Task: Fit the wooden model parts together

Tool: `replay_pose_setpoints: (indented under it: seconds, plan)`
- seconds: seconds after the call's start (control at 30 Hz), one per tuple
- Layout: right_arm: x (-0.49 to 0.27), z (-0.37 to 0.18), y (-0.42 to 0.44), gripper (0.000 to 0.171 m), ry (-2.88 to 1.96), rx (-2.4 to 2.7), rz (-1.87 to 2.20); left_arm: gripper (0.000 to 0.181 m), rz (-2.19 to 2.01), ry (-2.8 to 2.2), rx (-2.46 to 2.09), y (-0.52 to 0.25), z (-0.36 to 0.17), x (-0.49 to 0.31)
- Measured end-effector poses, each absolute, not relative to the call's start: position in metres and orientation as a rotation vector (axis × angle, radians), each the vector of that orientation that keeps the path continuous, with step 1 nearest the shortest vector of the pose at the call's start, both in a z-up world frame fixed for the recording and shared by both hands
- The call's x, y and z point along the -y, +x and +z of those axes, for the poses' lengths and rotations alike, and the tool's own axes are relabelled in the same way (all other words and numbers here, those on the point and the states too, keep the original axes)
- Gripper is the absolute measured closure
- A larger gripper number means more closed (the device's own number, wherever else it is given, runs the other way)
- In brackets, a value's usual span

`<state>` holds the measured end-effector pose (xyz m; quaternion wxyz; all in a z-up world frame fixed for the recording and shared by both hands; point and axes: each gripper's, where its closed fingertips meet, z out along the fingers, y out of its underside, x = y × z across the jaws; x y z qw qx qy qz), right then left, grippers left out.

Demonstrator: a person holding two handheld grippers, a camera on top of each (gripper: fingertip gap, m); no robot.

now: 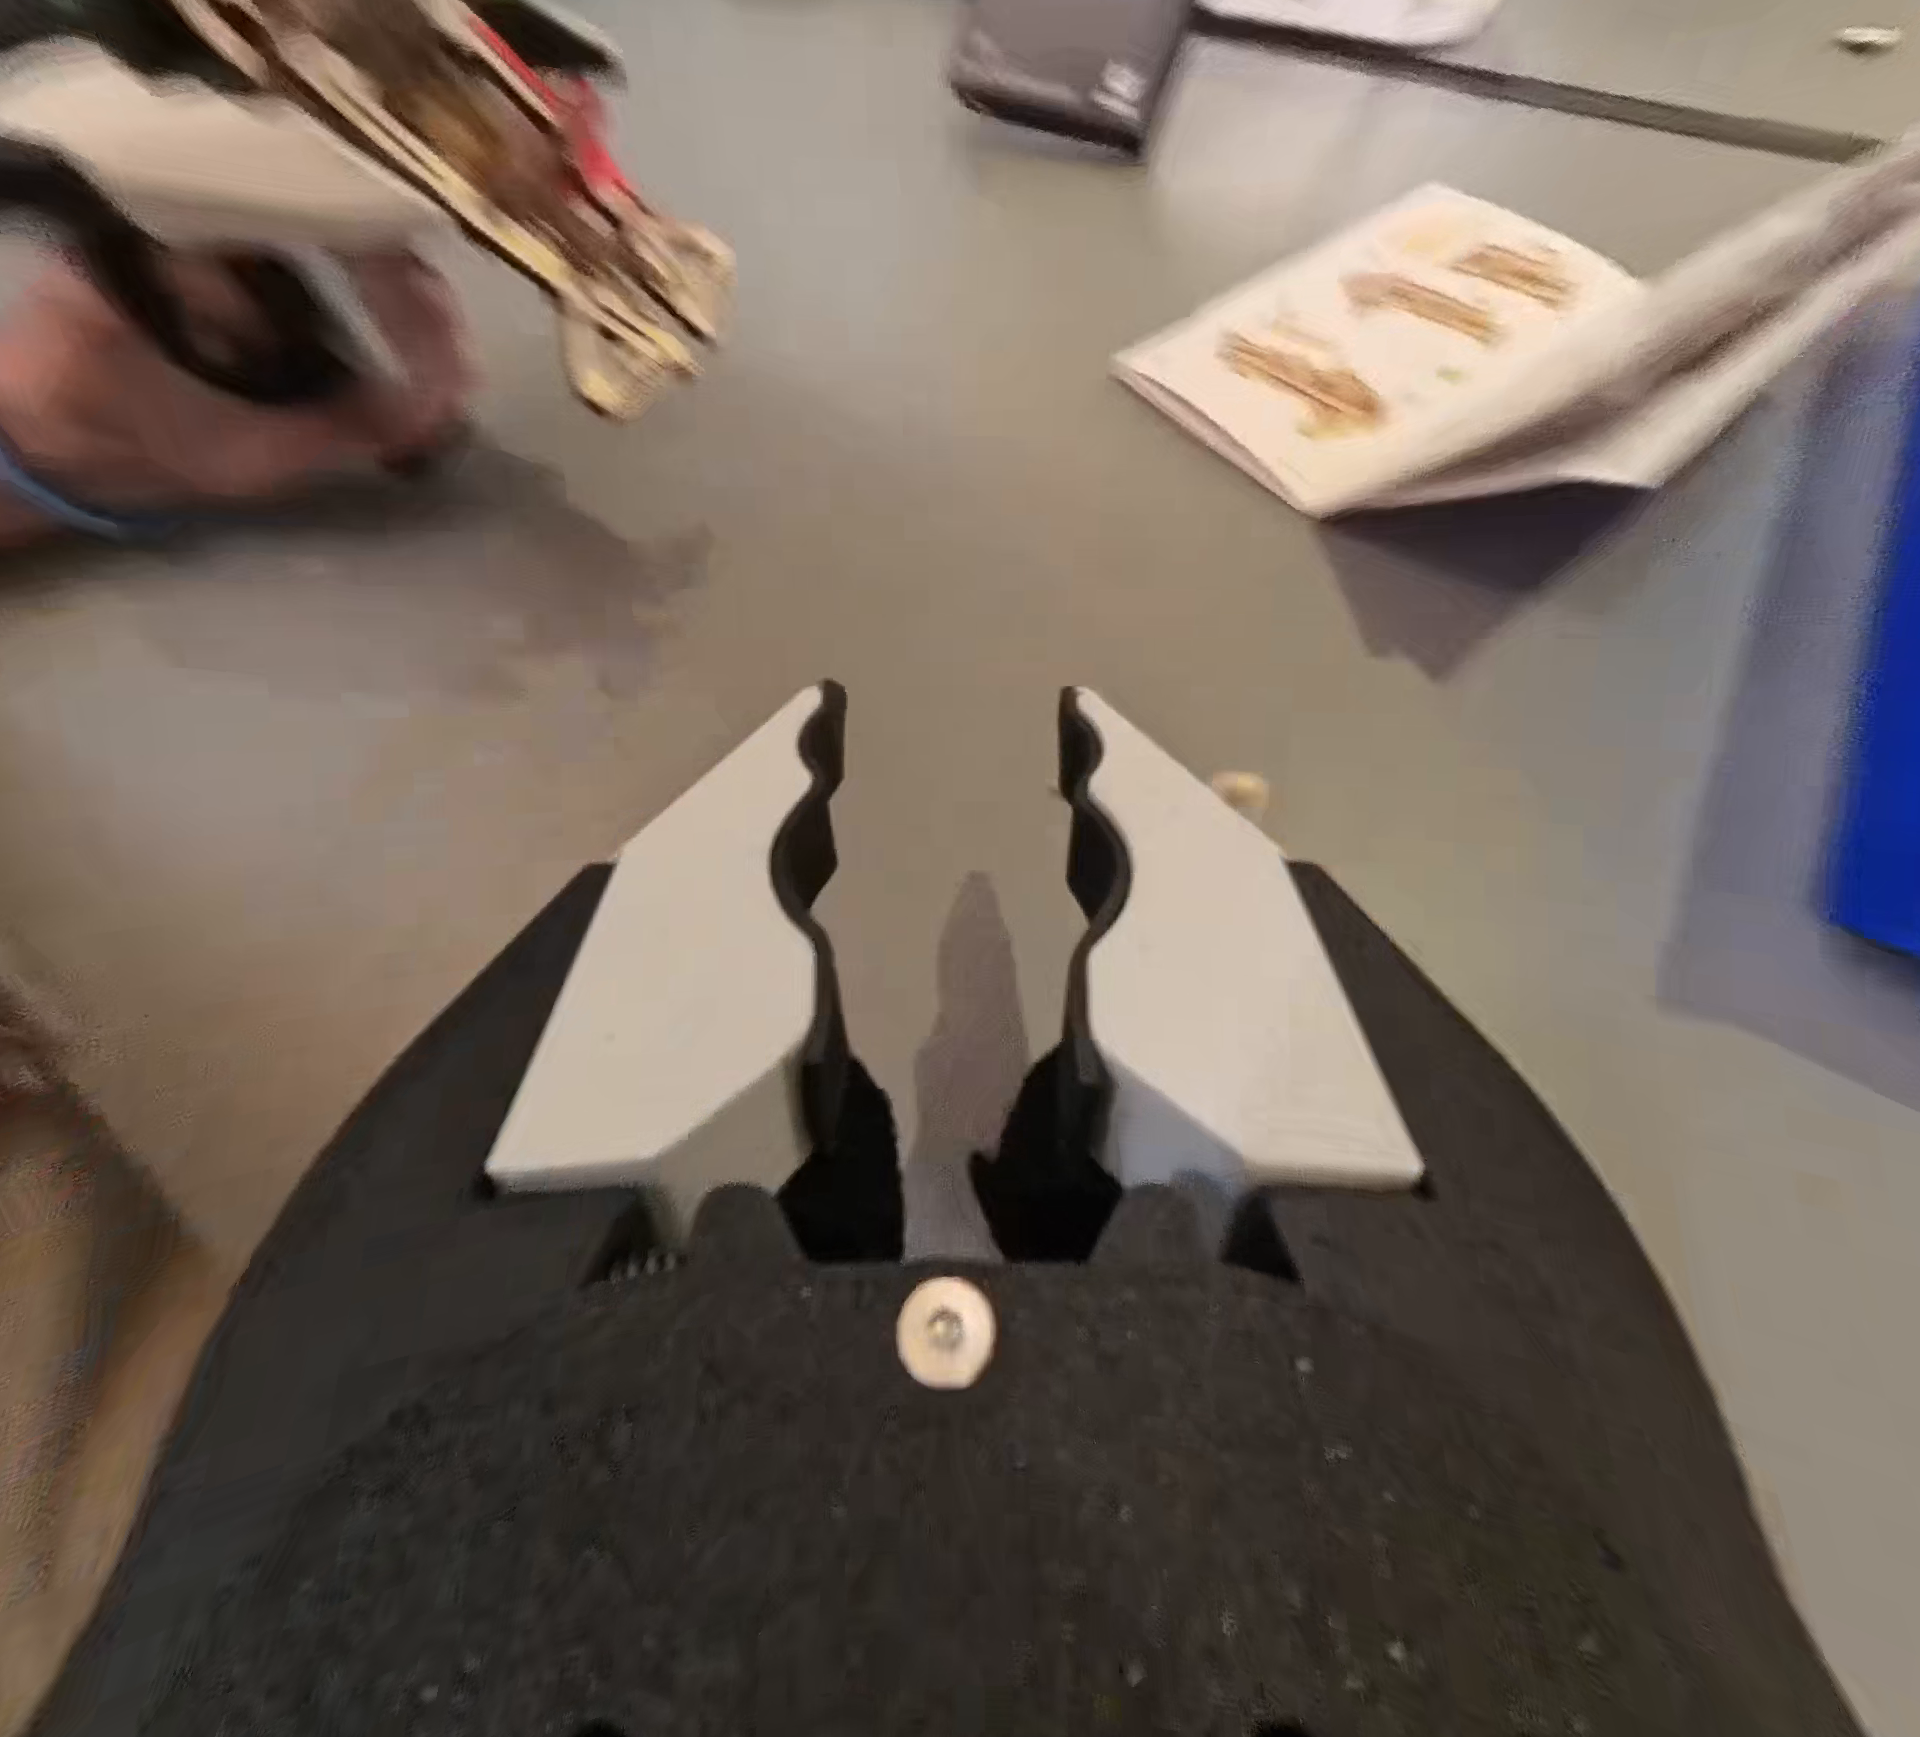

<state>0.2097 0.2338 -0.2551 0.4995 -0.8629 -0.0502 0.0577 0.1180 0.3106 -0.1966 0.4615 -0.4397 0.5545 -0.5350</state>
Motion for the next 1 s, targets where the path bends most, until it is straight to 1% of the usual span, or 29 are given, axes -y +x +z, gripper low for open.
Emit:
replay_pose_setpoints:
  seconds: [0.1,0.23,0.37,0.53,0.63,0.77,0.87,1.0]
  plan:
    - [-0.223,-0.259,0.246,0.142,-2.107,0.039,-0.022,0.131,-1.314,-1.097,-1.325,0.120,-0.197,-0.318]
    - [-0.218,-0.276,0.258,0.134,-2.133,-0.028,0.028,0.131,-1.358,-1.133,-1.293,0.122,-0.197,-0.324]
    - [-0.220,-0.291,0.264,0.130,-2.153,-0.004,-0.046,0.131,-1.434,-1.147,-1.270,0.120,-0.194,-0.325]
    - [-0.225,-0.286,0.262,0.136,-2.118,0.013,-0.025,0.131,-1.583,-1.202,-1.267,0.119,-0.193,-0.319]
    - [-0.228,-0.282,0.255,0.138,-2.091,0.062,0.023,0.131,-1.541,-1.198,-1.295,0.120,-0.196,-0.318]
    - [-0.234,-0.270,0.251,0.149,-2.009,0.143,-0.056,0.131,-1.528,-1.226,-1.308,0.120,-0.199,-0.319]
    - [-0.238,-0.271,0.250,0.153,-1.997,0.209,-0.159,0.131,-1.569,-1.269,-1.288,0.121,-0.200,-0.323]
    - [-0.241,-0.280,0.245,0.153,-2.045,0.265,-0.187,0.131,-1.589,-1.306,-1.252,0.121,-0.200,-0.333]
